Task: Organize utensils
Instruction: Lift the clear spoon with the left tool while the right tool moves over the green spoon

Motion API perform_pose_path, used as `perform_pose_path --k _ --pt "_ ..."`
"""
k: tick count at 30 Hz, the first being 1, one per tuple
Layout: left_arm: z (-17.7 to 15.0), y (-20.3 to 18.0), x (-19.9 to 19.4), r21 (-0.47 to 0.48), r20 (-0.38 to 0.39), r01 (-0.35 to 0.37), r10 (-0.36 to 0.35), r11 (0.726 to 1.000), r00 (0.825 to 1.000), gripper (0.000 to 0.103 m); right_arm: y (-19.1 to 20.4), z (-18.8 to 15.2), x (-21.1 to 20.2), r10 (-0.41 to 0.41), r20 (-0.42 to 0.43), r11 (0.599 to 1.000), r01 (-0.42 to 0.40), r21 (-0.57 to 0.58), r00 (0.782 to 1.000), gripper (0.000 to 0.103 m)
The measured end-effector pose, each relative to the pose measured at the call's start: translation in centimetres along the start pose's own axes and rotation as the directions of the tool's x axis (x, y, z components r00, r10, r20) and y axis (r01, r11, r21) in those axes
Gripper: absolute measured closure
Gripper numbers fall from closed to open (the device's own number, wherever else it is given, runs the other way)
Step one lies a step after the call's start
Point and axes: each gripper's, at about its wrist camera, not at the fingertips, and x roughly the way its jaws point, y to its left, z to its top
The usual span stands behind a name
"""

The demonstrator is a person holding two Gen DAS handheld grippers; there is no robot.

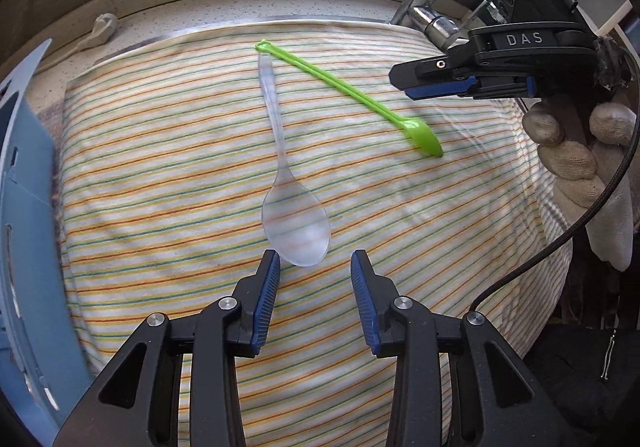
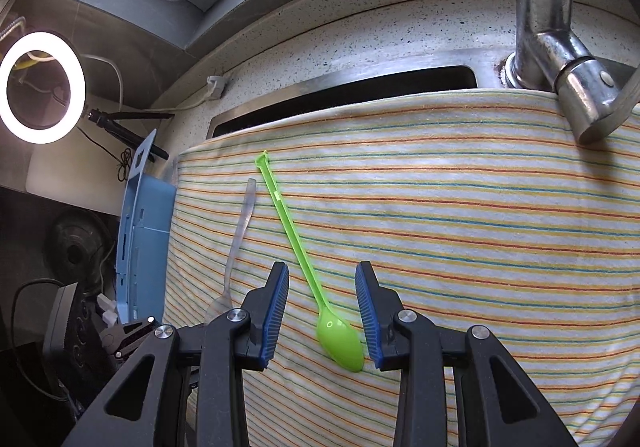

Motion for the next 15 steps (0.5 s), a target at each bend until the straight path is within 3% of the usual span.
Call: perform_pose_path --k 6,10,15 --pt "0.0 -0.7 -1.4 -0.004 0.017 -0.04 0.04 0.999 0.999 0.068 1.7 0.1 1.1 -0.027 -0.019 0.994 0.025 -0.11 0.999 0.071" --pt "1.0 0.5 -2.6 -0.077 0.044 -0.094 0.098 0.993 0.994 0.068 3.0 -0.2 1.5 -0.073 -0.008 0.974 0.069 -0.217 0.997 0.071" --pt "3.4 -0.3 -0.8 -0.163 0.063 -0.126 0.137 0.979 0.989 0.069 3.7 -0.5 1.7 -0.113 0.015 0.948 0.113 -0.298 0.993 0.071"
